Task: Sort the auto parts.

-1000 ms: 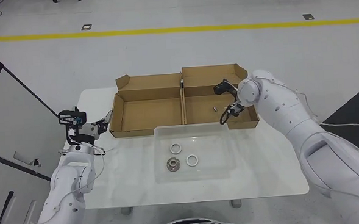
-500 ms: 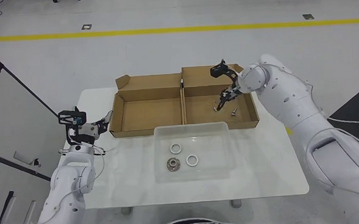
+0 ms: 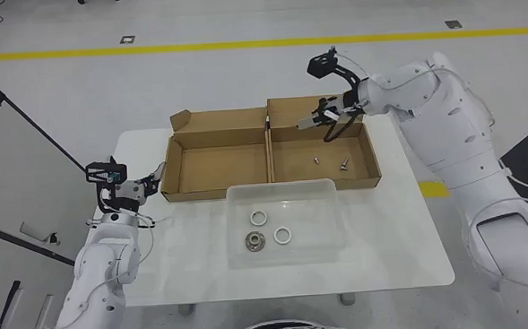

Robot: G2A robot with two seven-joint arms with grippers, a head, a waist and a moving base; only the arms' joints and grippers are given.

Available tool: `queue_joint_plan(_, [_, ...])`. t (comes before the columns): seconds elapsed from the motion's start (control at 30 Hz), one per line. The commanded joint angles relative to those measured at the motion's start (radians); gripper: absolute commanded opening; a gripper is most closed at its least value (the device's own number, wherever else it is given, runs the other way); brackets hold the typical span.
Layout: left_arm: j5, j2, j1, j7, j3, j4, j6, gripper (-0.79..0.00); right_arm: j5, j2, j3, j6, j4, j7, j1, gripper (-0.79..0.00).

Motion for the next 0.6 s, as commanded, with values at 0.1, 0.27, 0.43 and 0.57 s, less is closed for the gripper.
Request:
queue_joint_plan(0.1, [0.0, 0.0, 0.0, 0.0, 0.0, 0.0, 0.0, 0.0, 0.189, 0.026, 0.117, 0.047, -0.087, 0.08, -0.049, 0.0])
queue_joint_plan(0.27, [0.0, 0.0, 0.0, 0.0, 0.0, 0.0, 0.0, 0.0, 0.358, 0.053, 0.233, 0.086, -0.171, 0.164, -0.111, 0.0])
queue_joint_plan(0.43, [0.0, 0.0, 0.0, 0.0, 0.0, 0.0, 0.0, 0.0, 0.46, 0.085, 0.344, 0.127, -0.255, 0.221, -0.176, 0.0])
queue_joint_plan(0.57, [0.0, 0.0, 0.0, 0.0, 0.0, 0.0, 0.0, 0.0, 0.541, 0.117, 0.41, 0.169, -0.32, 0.221, -0.238, 0.0])
